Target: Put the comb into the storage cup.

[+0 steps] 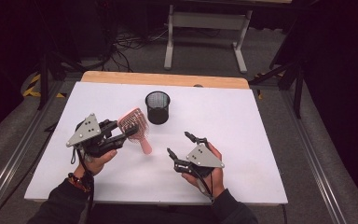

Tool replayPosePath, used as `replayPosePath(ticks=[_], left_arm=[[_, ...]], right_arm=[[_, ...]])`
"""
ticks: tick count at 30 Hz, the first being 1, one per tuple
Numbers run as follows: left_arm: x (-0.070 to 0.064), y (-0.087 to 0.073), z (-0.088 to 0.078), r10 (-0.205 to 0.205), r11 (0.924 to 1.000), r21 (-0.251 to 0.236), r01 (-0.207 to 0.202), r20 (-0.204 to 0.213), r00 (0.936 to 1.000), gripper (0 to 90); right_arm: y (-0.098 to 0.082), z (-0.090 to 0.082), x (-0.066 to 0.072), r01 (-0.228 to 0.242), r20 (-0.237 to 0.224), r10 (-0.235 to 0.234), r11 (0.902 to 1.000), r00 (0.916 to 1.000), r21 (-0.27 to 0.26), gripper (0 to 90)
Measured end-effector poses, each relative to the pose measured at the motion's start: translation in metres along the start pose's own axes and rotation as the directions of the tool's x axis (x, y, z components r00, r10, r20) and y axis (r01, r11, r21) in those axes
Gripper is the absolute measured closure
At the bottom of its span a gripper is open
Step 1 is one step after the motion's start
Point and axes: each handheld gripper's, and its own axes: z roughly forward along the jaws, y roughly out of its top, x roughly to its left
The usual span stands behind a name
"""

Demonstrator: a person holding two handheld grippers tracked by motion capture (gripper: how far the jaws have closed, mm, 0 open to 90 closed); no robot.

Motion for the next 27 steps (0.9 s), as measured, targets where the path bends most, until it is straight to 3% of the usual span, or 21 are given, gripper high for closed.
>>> replayPosePath(ticks=[15,20,27], left_arm=[[0.001,0.0,-0.001,0.006,1.0,0.001,-0.005,-0.016,0.9999,63.8],[0.002,0.0,-0.002,0.003,1.0,0.002,-0.003,-0.019,0.9998,63.8],[0.003,0.001,-0.003,0.008,0.9999,-0.007,-0.008,-0.029,0.9995,63.8]], right_arm=[[-0.005,-0.025,-0.023,0.012,0.07,-0.012,0.9999,0.9975,-0.007,21.4],[-0.011,-0.035,-0.031,0.031,0.113,-0.031,0.9995,0.9931,0.0,21.6],[-0.018,-0.044,-0.039,0.031,0.136,-0.033,0.9994,0.9901,0.014,21.0]])
